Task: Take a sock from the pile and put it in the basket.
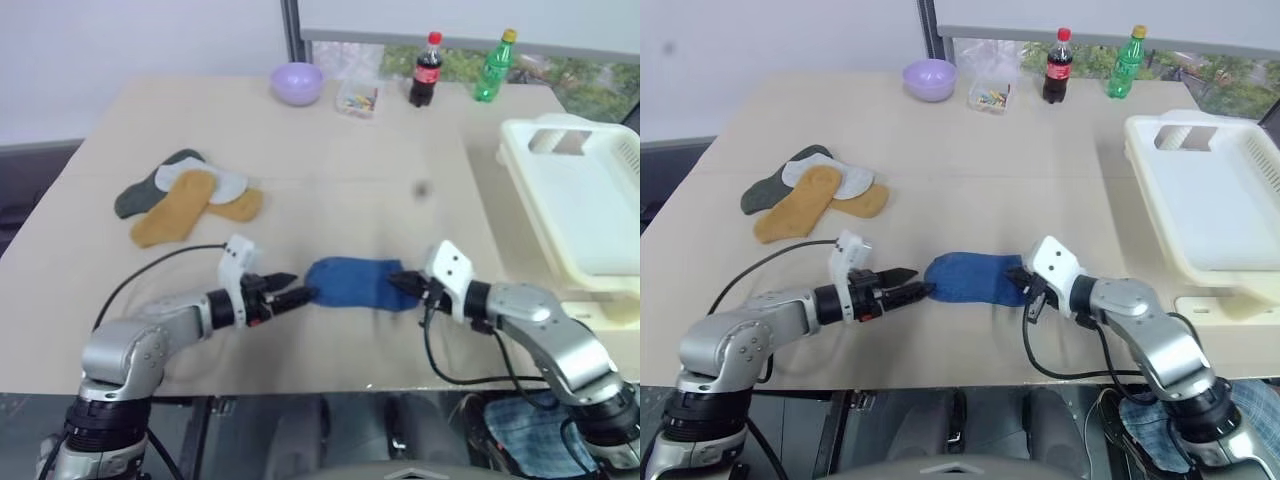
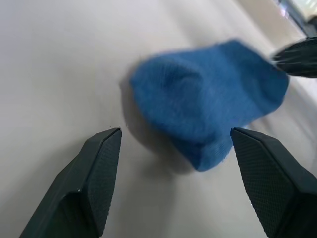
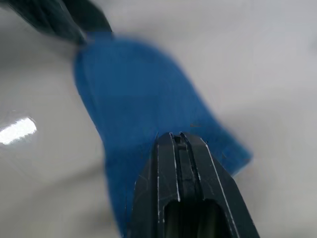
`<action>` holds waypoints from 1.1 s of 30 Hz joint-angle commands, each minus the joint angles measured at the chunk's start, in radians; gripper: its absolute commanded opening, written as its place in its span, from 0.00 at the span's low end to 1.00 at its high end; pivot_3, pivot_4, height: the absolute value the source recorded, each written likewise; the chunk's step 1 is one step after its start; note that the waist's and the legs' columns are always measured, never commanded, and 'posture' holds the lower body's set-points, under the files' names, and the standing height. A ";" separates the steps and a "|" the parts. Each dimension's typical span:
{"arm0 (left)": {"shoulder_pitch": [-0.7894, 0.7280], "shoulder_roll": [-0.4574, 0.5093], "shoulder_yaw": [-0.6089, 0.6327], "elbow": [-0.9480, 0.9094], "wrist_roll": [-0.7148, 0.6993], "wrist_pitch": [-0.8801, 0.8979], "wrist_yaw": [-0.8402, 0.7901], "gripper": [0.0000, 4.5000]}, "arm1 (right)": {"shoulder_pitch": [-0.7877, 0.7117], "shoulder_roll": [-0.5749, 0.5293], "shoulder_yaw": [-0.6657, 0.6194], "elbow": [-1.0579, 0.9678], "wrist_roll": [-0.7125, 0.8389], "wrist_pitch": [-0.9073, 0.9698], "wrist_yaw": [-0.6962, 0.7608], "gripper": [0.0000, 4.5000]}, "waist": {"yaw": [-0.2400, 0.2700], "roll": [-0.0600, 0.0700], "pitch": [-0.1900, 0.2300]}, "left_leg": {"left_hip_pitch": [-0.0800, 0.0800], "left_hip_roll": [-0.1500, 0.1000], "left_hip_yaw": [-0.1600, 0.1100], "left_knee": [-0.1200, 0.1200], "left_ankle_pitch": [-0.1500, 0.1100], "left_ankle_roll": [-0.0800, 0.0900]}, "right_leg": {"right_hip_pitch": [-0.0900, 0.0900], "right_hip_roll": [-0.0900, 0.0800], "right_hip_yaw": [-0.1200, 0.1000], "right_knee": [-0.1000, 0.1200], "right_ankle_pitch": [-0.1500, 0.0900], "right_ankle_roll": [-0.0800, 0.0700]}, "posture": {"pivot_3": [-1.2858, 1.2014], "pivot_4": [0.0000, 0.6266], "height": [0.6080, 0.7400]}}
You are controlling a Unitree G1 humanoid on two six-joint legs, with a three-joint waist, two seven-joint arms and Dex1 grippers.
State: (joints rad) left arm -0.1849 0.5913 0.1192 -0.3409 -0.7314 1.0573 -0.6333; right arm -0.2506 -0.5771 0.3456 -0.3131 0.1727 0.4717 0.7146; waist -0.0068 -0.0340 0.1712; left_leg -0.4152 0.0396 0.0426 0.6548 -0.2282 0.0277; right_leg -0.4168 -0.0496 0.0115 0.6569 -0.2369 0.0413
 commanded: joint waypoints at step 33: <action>-0.287 -0.353 -0.430 0.403 0.181 -0.307 -0.228 0.83 | 0.255 -0.166 -0.351 -0.372 0.170 0.119 0.119 0.36 | 0.025 0.001 -0.003 | 0.000 -0.001 0.000 0.006 0.000 0.000 | 0.004 0.000 -0.003 0.000 -0.002 -0.003 | 0.52 0.24 1.00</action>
State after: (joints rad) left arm -0.4815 0.2261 -0.2881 0.0530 -0.5775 0.7669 -0.8412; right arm -0.0083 -0.7394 0.1060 -0.6047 0.2763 0.5587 0.8443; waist 0.0178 -0.0325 0.1684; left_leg -0.4160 0.0389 0.0422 0.6619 -0.2283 0.0279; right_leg -0.4124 -0.0496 0.0081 0.6571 -0.2386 0.0385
